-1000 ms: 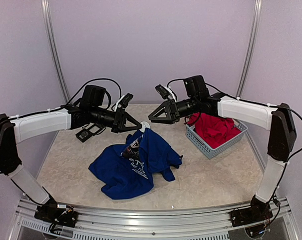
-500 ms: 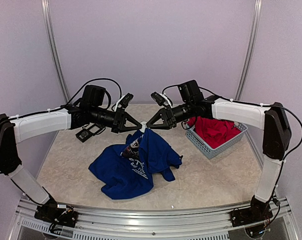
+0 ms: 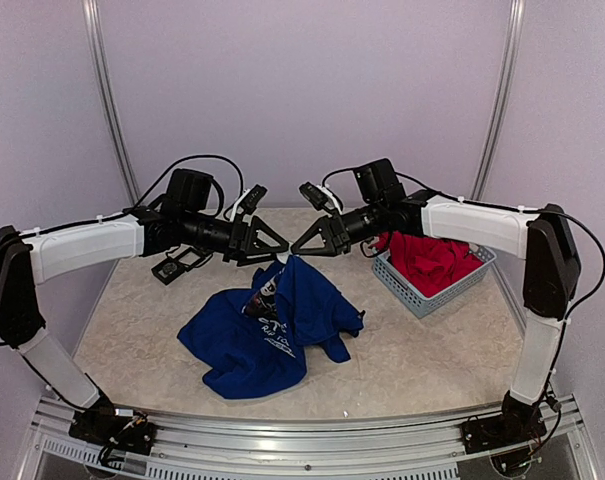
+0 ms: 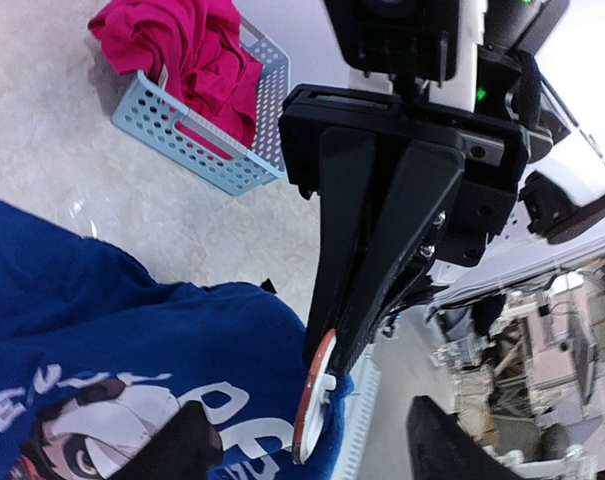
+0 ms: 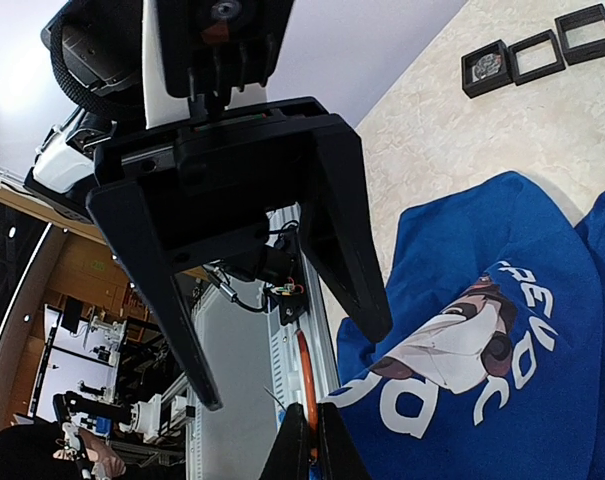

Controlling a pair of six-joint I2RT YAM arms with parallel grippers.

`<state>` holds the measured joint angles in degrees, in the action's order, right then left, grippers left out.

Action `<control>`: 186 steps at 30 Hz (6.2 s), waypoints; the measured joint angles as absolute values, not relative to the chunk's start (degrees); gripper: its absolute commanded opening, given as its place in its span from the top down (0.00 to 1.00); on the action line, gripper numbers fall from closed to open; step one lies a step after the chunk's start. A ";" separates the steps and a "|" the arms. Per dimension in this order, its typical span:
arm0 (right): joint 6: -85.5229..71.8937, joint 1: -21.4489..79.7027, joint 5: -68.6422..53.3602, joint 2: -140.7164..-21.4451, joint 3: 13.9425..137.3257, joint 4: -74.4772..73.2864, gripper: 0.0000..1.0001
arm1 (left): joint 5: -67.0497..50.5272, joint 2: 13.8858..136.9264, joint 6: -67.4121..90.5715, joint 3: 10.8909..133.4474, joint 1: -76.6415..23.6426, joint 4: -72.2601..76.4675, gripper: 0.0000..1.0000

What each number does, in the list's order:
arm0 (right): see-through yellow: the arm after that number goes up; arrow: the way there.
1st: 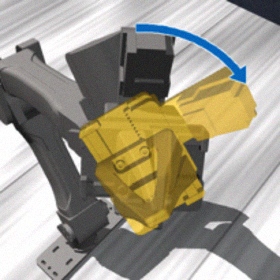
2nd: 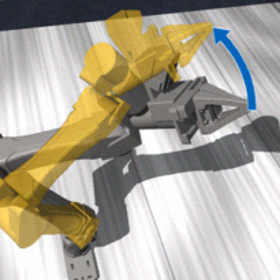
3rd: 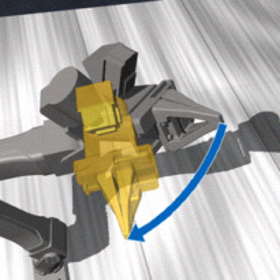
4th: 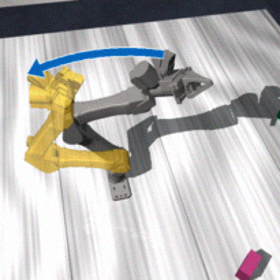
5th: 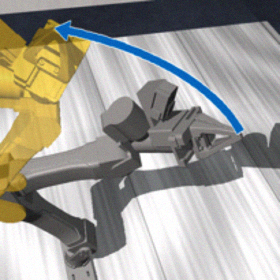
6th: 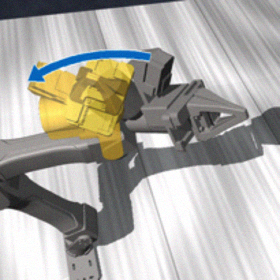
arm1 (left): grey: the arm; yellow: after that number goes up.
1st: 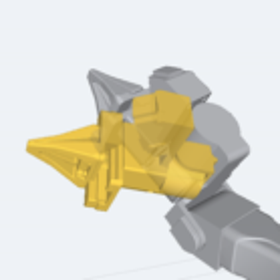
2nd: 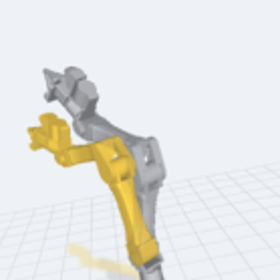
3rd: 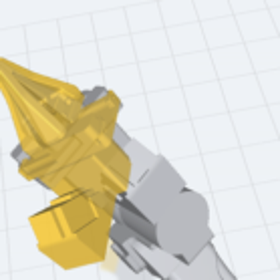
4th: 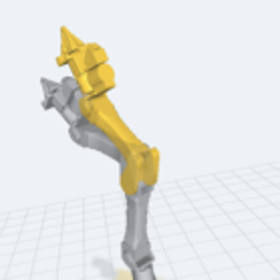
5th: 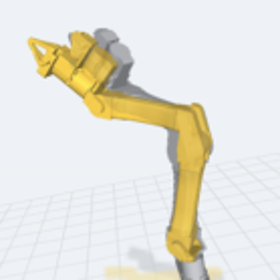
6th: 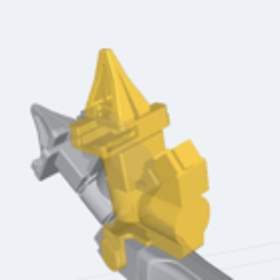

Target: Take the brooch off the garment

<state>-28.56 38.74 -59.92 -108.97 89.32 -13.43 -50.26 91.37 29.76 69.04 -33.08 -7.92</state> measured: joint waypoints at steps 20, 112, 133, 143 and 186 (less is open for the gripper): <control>-27.97 38.89 -50.39 -108.97 90.17 -14.57 1.00 | -30.87 90.39 20.97 68.90 -41.78 -16.58 0.65; -26.81 37.26 -57.52 -98.26 85.32 -13.37 1.00 | -43.75 87.24 31.33 71.96 -37.23 -6.90 0.47; -28.05 37.71 -59.29 -99.18 85.34 -12.29 1.00 | -46.33 88.14 31.62 72.27 -38.20 -6.83 1.00; -27.00 37.71 -55.88 -99.31 85.30 -12.40 0.48 | -45.93 88.12 32.93 71.88 -37.95 -5.08 1.00; -24.64 42.39 -44.64 -97.67 83.26 -8.86 0.76 | -46.11 86.30 36.84 68.47 -36.07 -1.67 1.00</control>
